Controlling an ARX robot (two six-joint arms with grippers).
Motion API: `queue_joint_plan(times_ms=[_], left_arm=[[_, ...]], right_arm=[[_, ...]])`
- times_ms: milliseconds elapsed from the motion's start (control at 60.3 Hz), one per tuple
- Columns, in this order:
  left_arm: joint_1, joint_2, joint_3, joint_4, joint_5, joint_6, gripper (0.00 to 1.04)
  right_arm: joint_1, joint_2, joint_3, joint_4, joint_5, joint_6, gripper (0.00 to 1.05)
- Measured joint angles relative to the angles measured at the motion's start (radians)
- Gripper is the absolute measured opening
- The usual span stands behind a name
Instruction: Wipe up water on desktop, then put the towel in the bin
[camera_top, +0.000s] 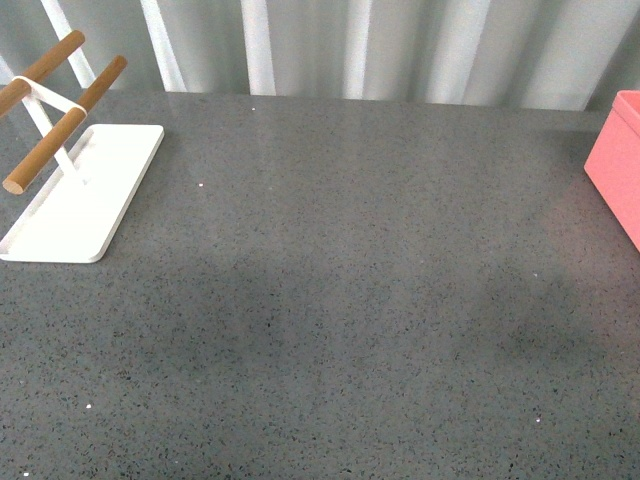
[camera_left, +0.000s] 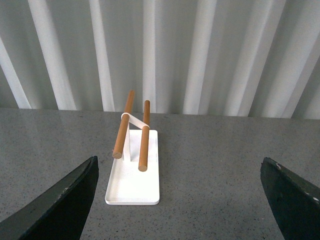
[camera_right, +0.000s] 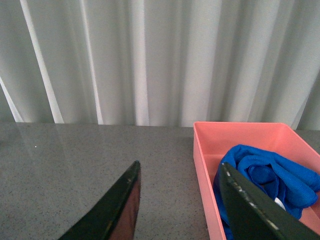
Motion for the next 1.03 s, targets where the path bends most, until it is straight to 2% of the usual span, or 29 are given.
queue_joint_plan(times_ms=[199,266,332,1029], left_arm=[[0.0,0.0,0.0,0.0,0.0,0.0,0.98],[0.0,0.0,0.0,0.0,0.0,0.0,0.98],[0.0,0.0,0.0,0.0,0.0,0.0,0.98],[0.0,0.0,0.0,0.0,0.0,0.0,0.98]], right_arm=[[0.0,0.0,0.0,0.0,0.0,0.0,0.91],[0.0,0.0,0.0,0.0,0.0,0.001,1.0],[0.0,0.0,0.0,0.0,0.0,0.001,0.97],[0.0,0.0,0.0,0.0,0.0,0.001,0.98]])
